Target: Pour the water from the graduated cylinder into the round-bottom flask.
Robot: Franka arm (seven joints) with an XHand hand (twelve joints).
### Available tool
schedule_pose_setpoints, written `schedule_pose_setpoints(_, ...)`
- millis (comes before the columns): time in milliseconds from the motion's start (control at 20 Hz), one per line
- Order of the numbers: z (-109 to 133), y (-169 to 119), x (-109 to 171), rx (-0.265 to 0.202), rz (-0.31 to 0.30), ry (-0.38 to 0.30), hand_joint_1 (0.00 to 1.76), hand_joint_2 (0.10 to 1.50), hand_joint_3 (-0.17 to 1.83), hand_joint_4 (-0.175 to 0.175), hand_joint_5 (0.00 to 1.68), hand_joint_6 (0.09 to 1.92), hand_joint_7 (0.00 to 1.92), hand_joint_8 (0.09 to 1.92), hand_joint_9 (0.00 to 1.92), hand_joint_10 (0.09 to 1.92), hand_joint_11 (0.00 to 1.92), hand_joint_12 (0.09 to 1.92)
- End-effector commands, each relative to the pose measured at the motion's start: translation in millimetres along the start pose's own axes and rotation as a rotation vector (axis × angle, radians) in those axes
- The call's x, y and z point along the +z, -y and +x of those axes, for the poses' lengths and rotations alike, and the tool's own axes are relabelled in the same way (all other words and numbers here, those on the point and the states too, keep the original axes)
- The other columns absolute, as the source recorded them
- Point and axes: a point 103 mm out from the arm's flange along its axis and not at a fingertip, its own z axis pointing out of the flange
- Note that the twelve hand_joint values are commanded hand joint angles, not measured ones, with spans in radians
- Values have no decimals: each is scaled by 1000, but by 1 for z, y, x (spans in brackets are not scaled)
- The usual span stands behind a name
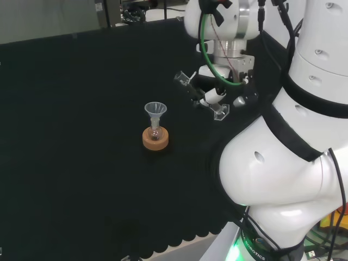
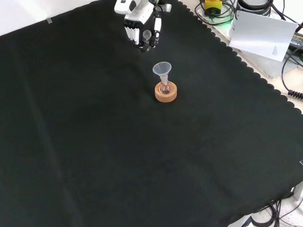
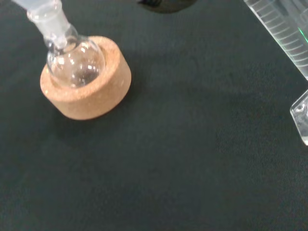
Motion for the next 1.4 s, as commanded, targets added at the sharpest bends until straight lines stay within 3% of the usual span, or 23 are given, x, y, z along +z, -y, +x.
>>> schedule_pose_setpoints(50,16,-11,-1,-27,124,88,1139,1138,-5,-153,953,1055,1217,386,1429,87,1287,747)
schedule_pose_setpoints(500,32,-16,-1,-57,194,165,1138,1139,-5,-152,952,1057,1219,382,1431,87,1288,746)
schedule_pose_setpoints(1400,37,-15,6,-8,362,257,1137,1140,-3,-150,949,1061,1224,372,1432,87,1291,742)
